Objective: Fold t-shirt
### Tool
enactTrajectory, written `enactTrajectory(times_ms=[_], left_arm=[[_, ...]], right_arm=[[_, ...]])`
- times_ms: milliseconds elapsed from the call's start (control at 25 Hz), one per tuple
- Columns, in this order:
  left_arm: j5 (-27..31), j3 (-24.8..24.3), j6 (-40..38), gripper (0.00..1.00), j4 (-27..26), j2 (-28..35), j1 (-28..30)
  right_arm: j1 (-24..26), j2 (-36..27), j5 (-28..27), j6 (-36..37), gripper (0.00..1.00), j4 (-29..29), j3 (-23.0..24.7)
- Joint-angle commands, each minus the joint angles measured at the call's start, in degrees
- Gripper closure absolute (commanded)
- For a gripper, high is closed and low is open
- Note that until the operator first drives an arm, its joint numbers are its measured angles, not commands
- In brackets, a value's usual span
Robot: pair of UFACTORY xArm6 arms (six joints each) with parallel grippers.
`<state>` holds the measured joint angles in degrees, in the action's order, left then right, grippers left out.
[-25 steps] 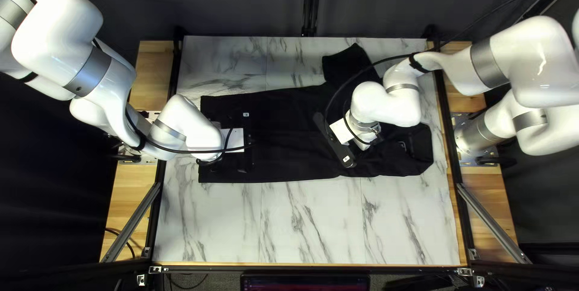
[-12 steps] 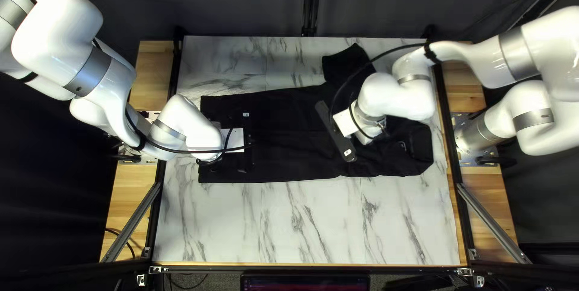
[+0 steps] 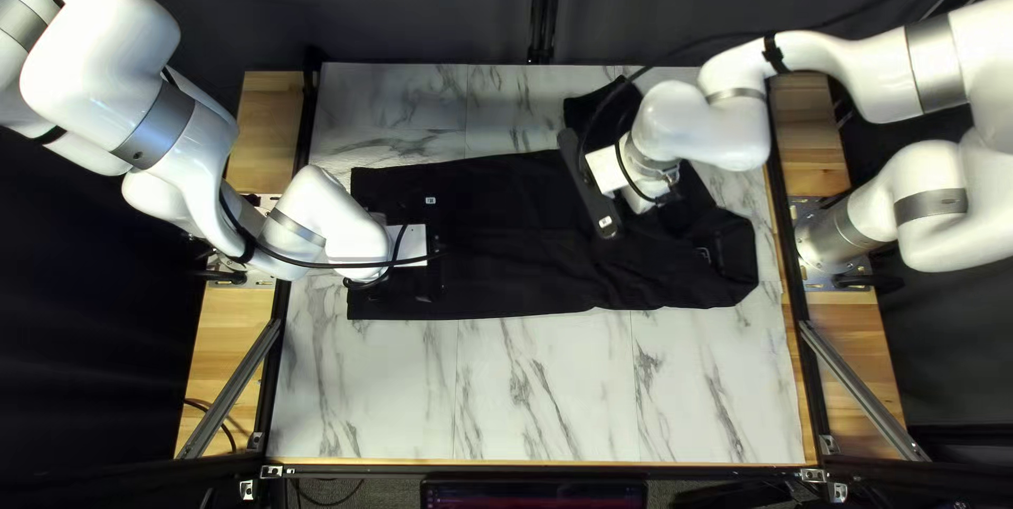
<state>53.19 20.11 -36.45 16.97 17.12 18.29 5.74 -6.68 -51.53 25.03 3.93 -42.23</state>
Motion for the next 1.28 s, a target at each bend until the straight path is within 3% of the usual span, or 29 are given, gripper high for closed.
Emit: enactTrajectory(times_ms=[40,360,560,840,1200,1240,1280], left_arm=[[0.0,0.0,0.0,0.0,0.0,0.0,0.0],[0.0,0.0,0.0,0.0,0.0,0.0,0.0],[0.0,0.0,0.0,0.0,0.0,0.0,0.0],[0.0,0.0,0.0,0.0,0.0,0.0,0.0],[0.0,0.0,0.0,0.0,0.0,0.0,0.0],[0.0,0.0,0.0,0.0,0.0,0.0,0.0],[0.0,0.0,0.0,0.0,0.0,0.0,0.0]], right_arm=[[2.18,0.74,-0.38,1.25,1.0,1.14,-0.6],[1.68,0.7,1.28,-0.42,1.0,1.53,0.83],[-3.24,-0.47,3.09,-7.56,1.0,2.08,3.68],[-11.35,2.07,2.48,-22.33,1.0,1.88,2.89],[-16.93,3.45,6.37,-34.76,1.0,1.29,4.52],[-16.94,3.52,7.65,-35.55,0.99,1.48,5.19],[-16.9,3.64,8.58,-36.12,0.87,1.68,5.58]])
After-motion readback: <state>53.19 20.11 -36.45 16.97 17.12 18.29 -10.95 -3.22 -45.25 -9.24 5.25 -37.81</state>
